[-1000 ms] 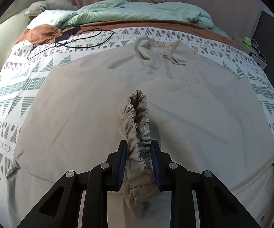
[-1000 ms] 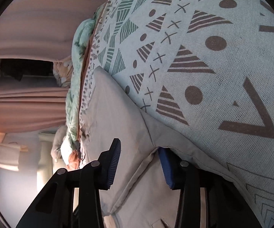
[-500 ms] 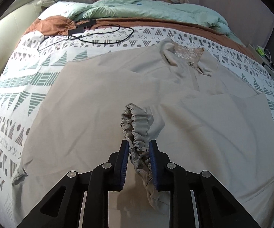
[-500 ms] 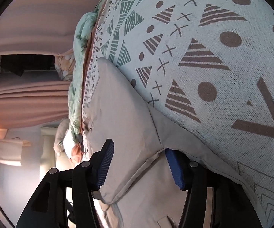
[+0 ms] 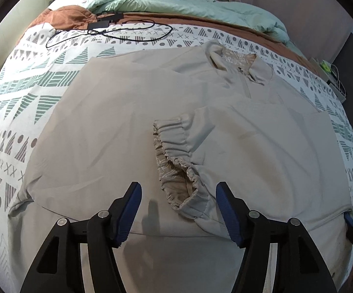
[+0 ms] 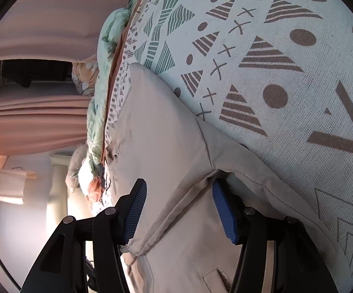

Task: Fold large clothes

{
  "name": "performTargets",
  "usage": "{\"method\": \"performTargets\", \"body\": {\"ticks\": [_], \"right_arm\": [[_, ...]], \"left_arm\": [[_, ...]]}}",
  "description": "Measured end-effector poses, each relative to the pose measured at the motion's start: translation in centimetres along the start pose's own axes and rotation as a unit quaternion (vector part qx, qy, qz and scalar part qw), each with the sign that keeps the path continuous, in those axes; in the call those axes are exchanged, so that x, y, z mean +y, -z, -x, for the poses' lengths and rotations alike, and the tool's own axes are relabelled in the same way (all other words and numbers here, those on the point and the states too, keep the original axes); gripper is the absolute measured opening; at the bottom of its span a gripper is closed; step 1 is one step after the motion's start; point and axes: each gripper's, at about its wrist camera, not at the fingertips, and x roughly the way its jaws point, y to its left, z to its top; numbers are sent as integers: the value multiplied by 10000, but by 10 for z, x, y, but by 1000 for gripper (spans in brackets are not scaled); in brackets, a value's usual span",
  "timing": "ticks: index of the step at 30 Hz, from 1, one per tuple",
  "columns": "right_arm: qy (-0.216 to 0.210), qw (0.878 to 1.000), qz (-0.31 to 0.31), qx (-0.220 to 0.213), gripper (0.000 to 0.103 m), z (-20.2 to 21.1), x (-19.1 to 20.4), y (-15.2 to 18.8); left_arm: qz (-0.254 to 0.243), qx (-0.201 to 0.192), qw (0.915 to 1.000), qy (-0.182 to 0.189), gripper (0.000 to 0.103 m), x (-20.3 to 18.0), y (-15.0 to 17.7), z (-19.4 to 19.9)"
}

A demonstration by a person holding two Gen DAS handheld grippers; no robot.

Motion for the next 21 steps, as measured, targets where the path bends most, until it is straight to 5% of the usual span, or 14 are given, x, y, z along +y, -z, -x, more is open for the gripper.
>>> {"method": "performTargets", "body": {"ticks": [2, 4, 5, 11, 21], "right_arm": [[-8, 10000, -81, -56, 57, 0, -1, -1], [10, 9999, -141, -85, 57, 2, -2, -3], [27, 9998, -162, -103, 57, 2, -2, -4], [132, 9998, -170, -47, 57, 4, 3, -1], [402, 9984, 371, -136, 64, 25, 24, 27]], "left_arm": [[79, 68, 9999, -31, 56, 4, 1, -9], [114, 154, 9998, -103, 16, 6, 1, -20], [114, 195, 9994, -244, 9, 8, 0, -25], [345, 104, 9969, -700, 5, 25, -5, -30], [488, 27, 9988, 43, 10, 36, 7, 25]]}}
